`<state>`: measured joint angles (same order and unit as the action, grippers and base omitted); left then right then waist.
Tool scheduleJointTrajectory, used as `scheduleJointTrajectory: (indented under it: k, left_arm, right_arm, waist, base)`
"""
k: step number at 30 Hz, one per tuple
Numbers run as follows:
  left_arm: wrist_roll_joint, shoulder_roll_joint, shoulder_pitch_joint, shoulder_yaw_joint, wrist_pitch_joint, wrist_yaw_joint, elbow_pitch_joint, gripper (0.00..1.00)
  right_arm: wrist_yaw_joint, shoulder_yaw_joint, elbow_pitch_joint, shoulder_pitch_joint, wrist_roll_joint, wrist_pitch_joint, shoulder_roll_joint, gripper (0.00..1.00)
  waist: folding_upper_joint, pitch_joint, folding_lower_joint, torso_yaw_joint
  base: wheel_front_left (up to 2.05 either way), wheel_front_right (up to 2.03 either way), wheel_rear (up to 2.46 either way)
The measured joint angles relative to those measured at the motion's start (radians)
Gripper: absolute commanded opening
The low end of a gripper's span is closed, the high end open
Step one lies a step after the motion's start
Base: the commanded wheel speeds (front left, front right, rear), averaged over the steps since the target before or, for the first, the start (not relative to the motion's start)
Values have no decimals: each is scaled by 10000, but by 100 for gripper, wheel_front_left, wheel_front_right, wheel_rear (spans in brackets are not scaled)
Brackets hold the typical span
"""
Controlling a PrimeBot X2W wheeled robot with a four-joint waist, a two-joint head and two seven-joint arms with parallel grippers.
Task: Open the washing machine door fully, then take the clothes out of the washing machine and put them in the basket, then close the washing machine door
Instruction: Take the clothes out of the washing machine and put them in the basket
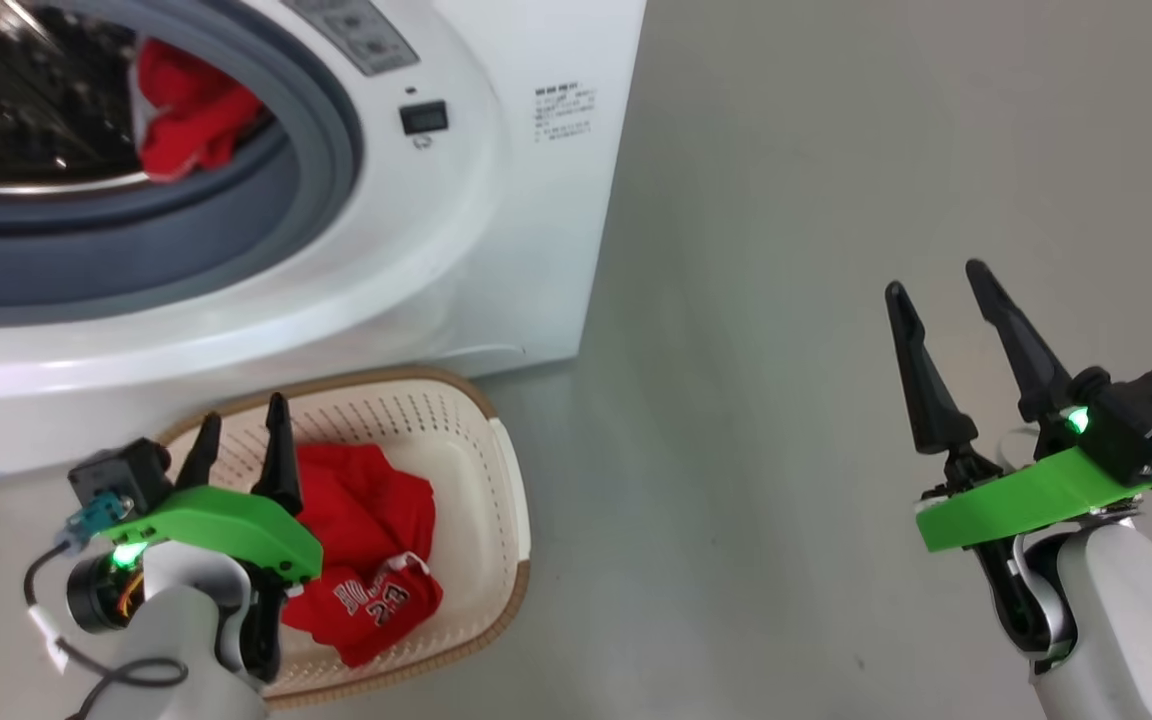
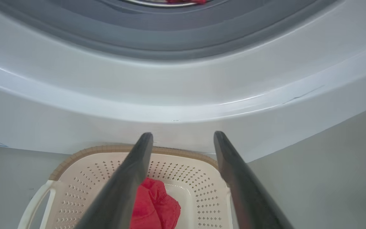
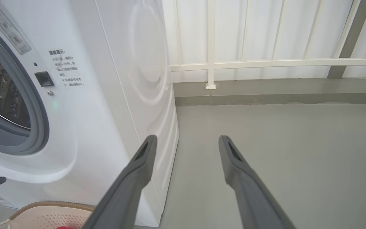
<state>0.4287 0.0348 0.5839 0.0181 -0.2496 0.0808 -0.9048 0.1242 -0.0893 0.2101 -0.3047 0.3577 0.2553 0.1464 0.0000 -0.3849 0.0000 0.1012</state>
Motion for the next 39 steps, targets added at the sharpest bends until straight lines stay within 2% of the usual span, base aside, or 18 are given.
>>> scheduleJointTrajectory:
  k: [9, 18, 23, 31, 39]
  left_arm:
    - [-372, -36, -1155, 157, 0, 159, 1845, 100]
    - [-669, -36, -2408, 353, 0, 140, 3741, 100]
    - [-711, -33, -3196, 288, 0, -169, 4796, 100]
    - [-911, -25, -4210, 278, 0, -541, 5751, 100]
    - [-1198, -13, -5245, 270, 0, -550, 6366, 100]
  right_arm:
    - [0, 44, -2, 400, -159, 0, 10, 100]
    - [0, 142, -167, 820, -211, 0, 10, 100]
    - [0, 326, -186, 1167, -236, 0, 4, 100]
    - [0, 539, -497, 1629, -240, 0, 4, 100]
    - [0, 738, -767, 2399, -291, 0, 0, 100]
  waist:
    - [0, 840, 0, -176]
    - [0, 1695, 0, -218]
    - [1, 2136, 0, -188]
    - [1, 2693, 0, -93]
    - [0, 3289, 0, -8]
  base:
    - [0, 0, 0]
    - [0, 0, 0]
    - [0, 0, 0]
    - [0, 0, 0]
    - [0, 0, 0]
